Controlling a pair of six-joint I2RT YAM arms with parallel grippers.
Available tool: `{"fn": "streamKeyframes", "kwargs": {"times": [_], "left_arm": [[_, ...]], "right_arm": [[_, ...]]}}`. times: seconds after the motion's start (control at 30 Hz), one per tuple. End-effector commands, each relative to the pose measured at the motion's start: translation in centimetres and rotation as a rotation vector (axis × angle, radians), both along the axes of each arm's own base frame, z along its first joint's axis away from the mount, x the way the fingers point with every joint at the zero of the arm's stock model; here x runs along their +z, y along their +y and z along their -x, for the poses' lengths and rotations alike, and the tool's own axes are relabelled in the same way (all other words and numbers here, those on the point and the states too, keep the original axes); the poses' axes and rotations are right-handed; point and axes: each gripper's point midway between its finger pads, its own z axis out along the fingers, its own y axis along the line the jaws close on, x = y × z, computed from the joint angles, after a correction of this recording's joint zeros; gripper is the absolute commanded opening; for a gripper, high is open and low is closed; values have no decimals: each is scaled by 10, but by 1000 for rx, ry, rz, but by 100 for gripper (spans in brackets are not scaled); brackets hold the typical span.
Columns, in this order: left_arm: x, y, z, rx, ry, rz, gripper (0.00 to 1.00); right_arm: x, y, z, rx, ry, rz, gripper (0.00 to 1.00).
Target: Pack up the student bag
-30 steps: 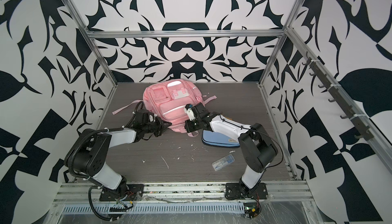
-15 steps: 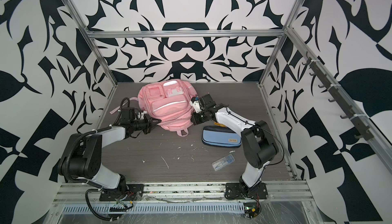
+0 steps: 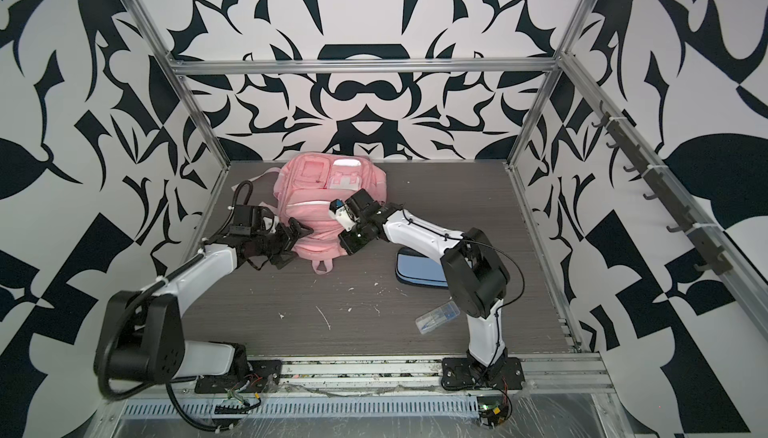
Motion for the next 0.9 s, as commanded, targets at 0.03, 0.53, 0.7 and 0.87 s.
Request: {"fn": "streamKeyframes", "kwargs": {"times": [0.03,0.53,0.7,0.87], "left_arm": [[-5,-4,24,51,30,36,100],[-17,-32,-12,22,34,121,14],[-16,-22,-6,23,30,70,0],[-12,-10,-5,41,8,43,0]], "right_arm": [[58,33,3,84,-52,-158,0],[43,6,38,121,45,-135,0],[27,-40,15,-20,37,-40,0],[20,-87,-16,-170,13,41,0]]}}
